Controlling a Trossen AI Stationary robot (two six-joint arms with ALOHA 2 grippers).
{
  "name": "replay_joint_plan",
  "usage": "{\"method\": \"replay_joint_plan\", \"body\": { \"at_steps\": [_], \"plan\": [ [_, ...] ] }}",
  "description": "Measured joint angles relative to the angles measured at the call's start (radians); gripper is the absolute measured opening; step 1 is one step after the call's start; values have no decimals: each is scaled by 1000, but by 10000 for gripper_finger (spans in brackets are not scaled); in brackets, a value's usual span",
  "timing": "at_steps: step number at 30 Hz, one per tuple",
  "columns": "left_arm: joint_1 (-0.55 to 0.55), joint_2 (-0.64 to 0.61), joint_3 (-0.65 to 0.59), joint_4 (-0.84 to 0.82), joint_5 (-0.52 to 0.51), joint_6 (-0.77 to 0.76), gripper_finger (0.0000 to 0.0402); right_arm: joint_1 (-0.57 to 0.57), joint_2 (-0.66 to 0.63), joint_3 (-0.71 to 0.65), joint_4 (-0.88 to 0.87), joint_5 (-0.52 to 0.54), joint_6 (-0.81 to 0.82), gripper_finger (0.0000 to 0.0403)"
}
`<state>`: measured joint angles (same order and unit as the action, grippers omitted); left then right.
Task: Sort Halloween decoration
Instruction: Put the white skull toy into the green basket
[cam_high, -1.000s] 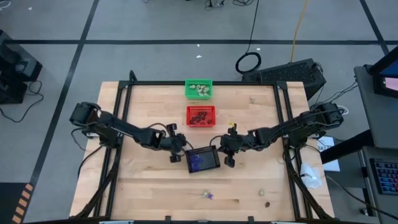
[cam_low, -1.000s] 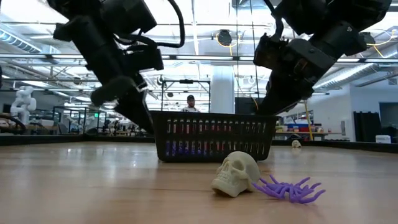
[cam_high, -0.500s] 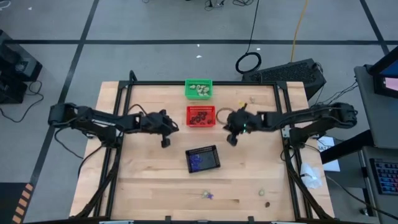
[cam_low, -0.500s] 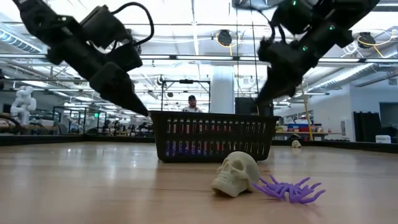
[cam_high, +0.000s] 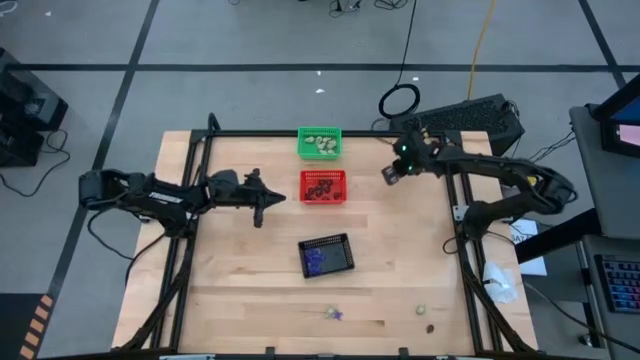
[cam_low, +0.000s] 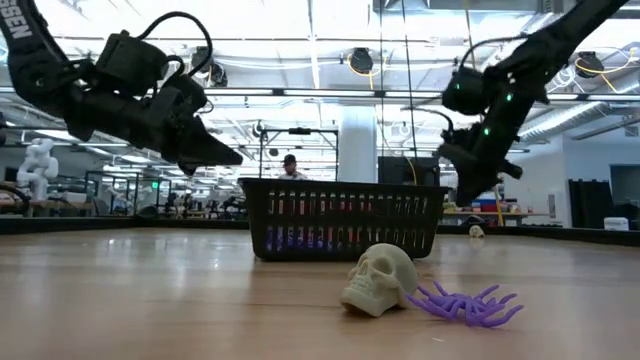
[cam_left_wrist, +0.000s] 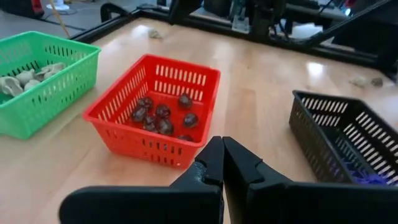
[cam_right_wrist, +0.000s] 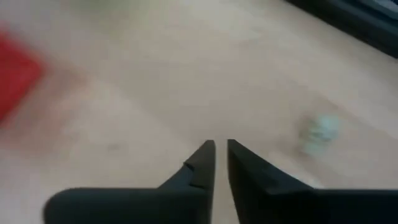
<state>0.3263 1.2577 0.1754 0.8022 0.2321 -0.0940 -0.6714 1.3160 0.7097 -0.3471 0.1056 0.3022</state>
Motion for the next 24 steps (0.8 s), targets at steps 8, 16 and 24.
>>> {"method": "replay_joint_plan", "body": {
  "at_steps": [8,16,24],
  "plan": [
    [-33,1,-3,29,2,-5,0,-167,92,0,26,54,-1,129],
    [-35,1,-3,29,2,5,0,-220,195,0,111,51,27,175],
    [-35,1,-3,27,1,48,0,-226,226,0,176,51,25,147]
  ]
}}
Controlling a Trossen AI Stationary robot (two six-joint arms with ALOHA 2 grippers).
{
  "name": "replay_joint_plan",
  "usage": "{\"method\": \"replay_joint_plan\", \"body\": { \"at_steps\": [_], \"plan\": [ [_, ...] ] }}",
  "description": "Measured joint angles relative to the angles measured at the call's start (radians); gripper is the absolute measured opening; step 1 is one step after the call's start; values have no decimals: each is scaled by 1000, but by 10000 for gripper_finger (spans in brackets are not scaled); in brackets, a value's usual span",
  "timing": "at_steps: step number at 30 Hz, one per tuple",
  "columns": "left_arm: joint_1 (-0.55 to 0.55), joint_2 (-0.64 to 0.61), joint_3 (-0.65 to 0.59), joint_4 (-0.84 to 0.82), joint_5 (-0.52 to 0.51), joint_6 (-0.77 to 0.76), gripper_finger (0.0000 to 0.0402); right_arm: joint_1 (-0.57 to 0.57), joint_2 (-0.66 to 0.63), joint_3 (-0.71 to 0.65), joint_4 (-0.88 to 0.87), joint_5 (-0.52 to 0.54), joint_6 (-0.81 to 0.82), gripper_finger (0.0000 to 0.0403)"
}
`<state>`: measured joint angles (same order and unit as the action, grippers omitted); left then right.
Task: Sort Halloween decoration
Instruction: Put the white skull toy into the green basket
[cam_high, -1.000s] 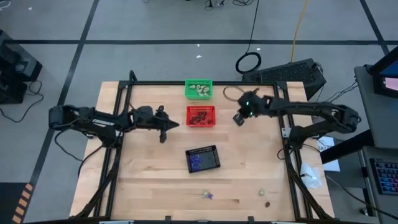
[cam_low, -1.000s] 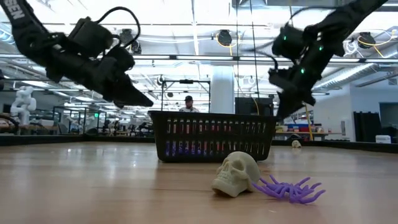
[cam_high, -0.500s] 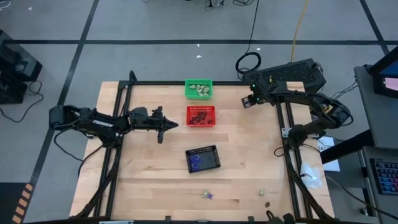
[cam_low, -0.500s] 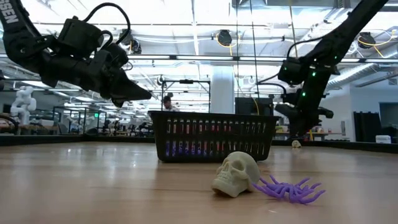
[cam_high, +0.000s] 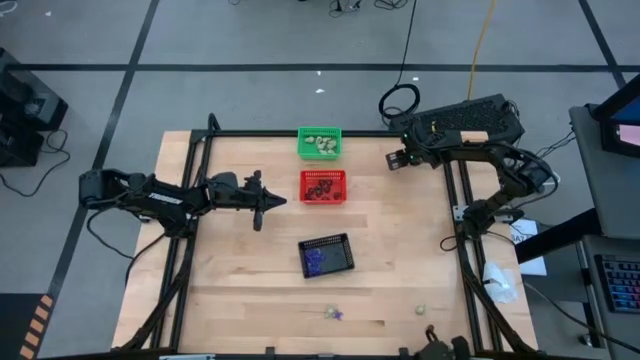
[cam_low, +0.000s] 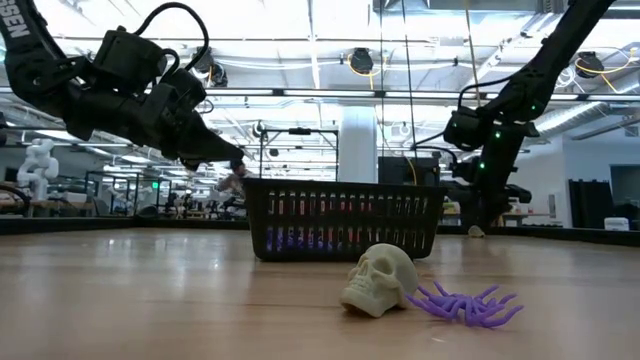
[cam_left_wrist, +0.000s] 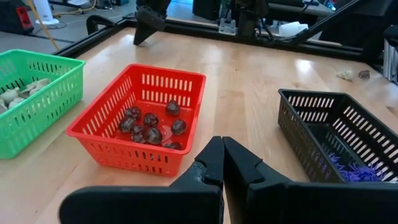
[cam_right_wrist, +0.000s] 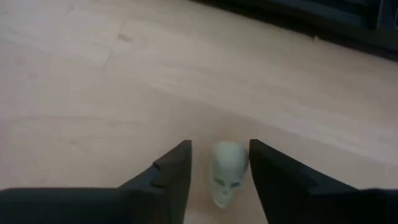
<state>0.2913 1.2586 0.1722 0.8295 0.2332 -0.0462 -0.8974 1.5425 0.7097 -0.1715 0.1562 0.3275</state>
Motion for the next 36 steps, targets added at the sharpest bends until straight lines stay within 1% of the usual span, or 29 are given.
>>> {"method": "replay_joint_plan", "body": {
  "at_steps": [4,7,10,13,17,19,22,24,28,32,36],
  "plan": [
    [0,0,0,-2,0,0,0,2,0,0,15,-4,-6,100],
    [0,0,0,-3,-1,0,0,2,-1,1,14,-31,-15,62],
    [0,0,0,-4,-1,0,0,2,-3,3,19,-32,-39,37],
    [0,0,0,-3,-1,0,0,2,1,-1,3,-57,-60,27],
    [0,0,0,-6,0,2,0,15,0,17,-6,-59,-91,26],
    [0,0,0,-13,1,8,0,27,0,30,-42,-60,-106,27],
    [0,0,0,-31,2,8,0,41,0,76,-155,-56,-95,37],
    [0,0,0,-40,2,8,0,54,-1,108,-250,-51,-62,51],
    [0,0,0,-40,4,10,0,91,-1,160,-445,-50,-18,95],
    [0,0,0,-40,24,35,0,139,-1,196,-703,-50,-1,145],
    [0,0,0,-42,27,37,0,214,-1,203,-935,-52,29,178]
  ]
}}
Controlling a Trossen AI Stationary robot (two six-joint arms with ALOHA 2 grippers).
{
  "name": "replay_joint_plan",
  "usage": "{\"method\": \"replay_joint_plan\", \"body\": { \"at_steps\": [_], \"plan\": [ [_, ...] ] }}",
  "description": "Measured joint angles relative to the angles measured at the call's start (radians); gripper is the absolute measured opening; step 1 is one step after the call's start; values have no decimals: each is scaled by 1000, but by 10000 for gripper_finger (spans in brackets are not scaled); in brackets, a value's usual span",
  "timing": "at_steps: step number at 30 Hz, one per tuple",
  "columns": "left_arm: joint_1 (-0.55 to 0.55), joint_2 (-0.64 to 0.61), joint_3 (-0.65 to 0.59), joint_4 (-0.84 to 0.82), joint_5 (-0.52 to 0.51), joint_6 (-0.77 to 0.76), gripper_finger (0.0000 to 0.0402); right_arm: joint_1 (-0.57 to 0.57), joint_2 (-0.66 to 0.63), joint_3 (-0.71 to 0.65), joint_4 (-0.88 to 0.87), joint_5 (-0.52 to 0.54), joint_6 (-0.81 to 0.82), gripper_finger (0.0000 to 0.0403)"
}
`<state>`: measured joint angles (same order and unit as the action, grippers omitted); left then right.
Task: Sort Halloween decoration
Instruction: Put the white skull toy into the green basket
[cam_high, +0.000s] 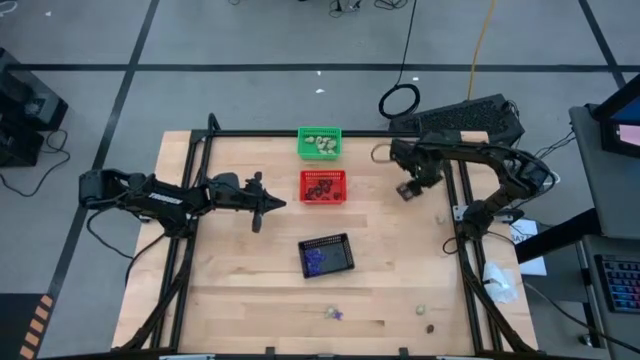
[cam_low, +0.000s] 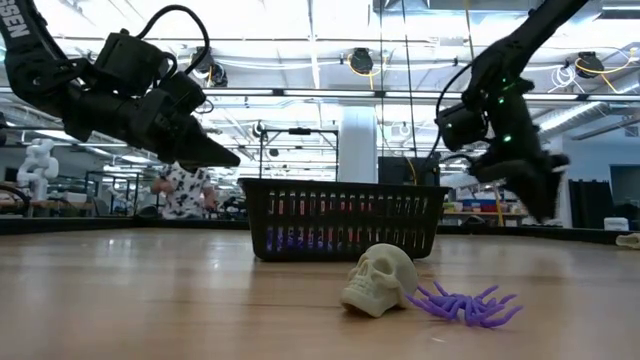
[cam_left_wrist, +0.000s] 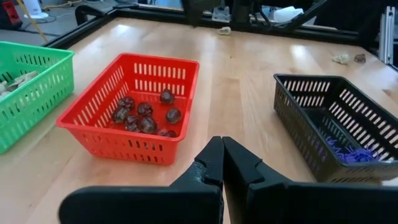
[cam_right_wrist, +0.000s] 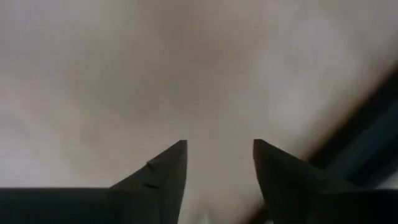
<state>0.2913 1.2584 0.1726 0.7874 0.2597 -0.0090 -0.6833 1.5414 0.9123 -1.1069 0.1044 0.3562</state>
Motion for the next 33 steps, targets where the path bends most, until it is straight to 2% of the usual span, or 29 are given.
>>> {"method": "replay_joint_plan", "body": {
  "at_steps": [3,7,14,19,26,29,33],
  "plan": [
    [-2,0,0,-18,1,22,0,70,0,0,-134,-2,73,189],
    [-14,0,0,-22,2,44,0,145,-1,-8,-210,-5,127,191],
    [-40,0,0,-20,2,52,0,170,-1,-132,-155,-93,104,182],
    [-50,0,0,-19,2,69,0,170,-49,-222,-58,-158,100,181],
    [-50,0,0,-18,2,69,0,170,-112,-301,-5,-159,134,178],
    [-50,0,0,-18,1,68,0,170,-123,-313,11,-163,155,162],
    [-50,0,0,-18,1,68,0,170,-125,-318,27,-168,163,118]
  ]
}}
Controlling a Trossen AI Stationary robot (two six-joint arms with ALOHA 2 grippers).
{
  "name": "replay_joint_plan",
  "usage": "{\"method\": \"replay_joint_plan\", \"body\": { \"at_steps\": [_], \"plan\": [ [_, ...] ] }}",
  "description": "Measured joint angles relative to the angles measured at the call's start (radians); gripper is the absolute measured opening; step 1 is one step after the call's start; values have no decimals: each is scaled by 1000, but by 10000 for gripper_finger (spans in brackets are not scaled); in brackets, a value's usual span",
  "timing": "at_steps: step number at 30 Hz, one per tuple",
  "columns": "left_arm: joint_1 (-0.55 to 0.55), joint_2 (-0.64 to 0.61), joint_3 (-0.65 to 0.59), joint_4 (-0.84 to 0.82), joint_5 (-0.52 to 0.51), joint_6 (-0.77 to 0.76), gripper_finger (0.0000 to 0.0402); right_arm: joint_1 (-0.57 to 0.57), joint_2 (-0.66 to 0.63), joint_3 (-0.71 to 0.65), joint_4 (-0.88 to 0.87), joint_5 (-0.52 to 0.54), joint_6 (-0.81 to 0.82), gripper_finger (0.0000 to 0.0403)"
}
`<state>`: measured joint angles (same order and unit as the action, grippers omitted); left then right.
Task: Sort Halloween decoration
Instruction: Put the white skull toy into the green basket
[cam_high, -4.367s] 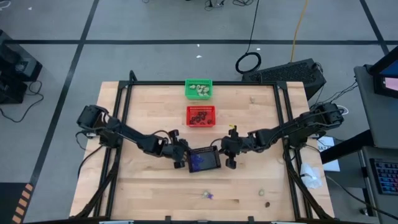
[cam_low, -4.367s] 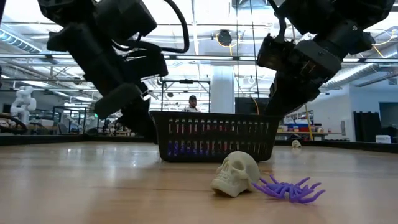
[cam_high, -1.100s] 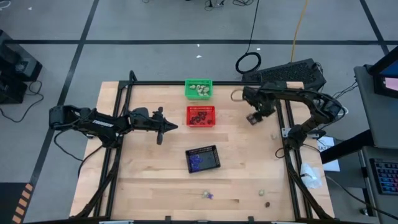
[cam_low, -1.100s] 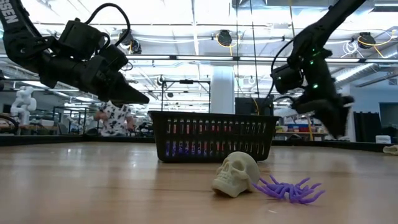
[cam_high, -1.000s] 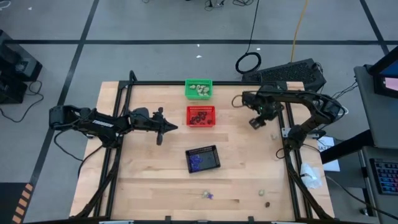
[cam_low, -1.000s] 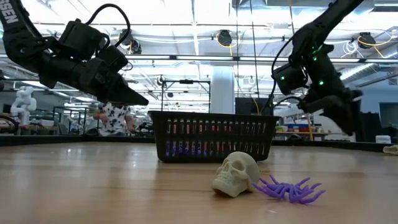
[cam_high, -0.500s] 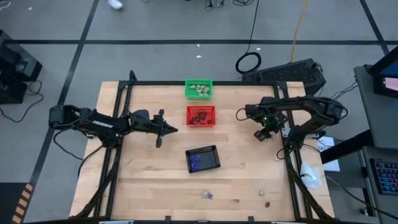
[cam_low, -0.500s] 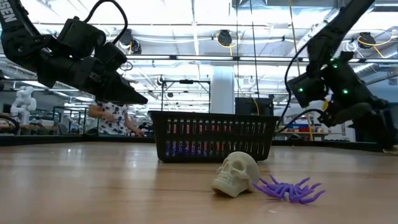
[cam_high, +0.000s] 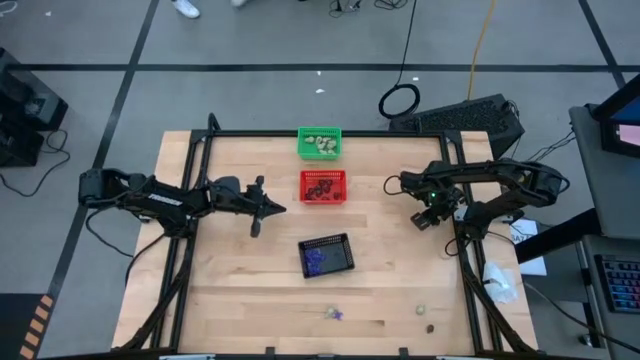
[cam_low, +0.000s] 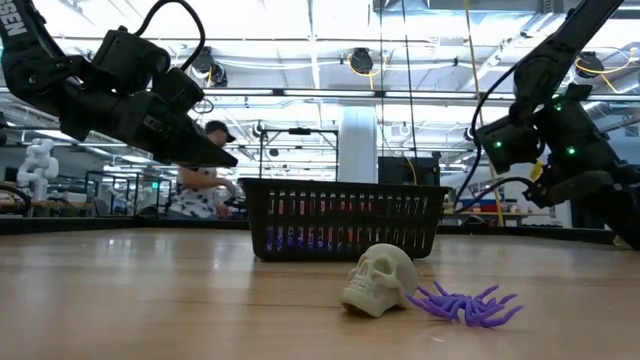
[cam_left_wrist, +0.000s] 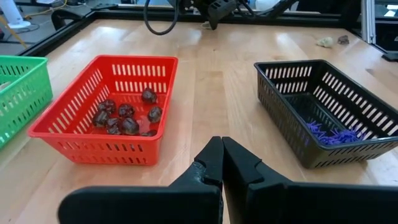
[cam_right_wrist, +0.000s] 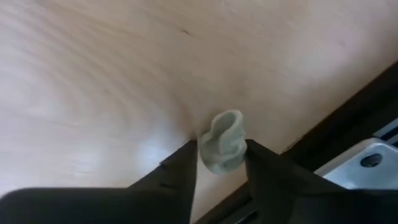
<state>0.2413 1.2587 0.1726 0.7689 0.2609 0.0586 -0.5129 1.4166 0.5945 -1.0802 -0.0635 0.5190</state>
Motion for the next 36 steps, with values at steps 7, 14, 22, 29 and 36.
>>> {"method": "replay_joint_plan", "body": {
  "at_steps": [7,14,22,29,36],
  "plan": [
    [0,0,0,0,0,0,0,6,-23,6,32,7,-16,69],
    [0,0,0,0,-1,0,0,60,-119,95,75,12,-6,67],
    [0,0,0,4,-4,-1,0,127,-137,269,350,58,-29,31],
    [-2,0,0,10,-4,0,0,134,36,476,620,124,-206,4],
    [-2,0,0,7,-4,0,0,114,272,734,526,95,-349,6]
  ]
}}
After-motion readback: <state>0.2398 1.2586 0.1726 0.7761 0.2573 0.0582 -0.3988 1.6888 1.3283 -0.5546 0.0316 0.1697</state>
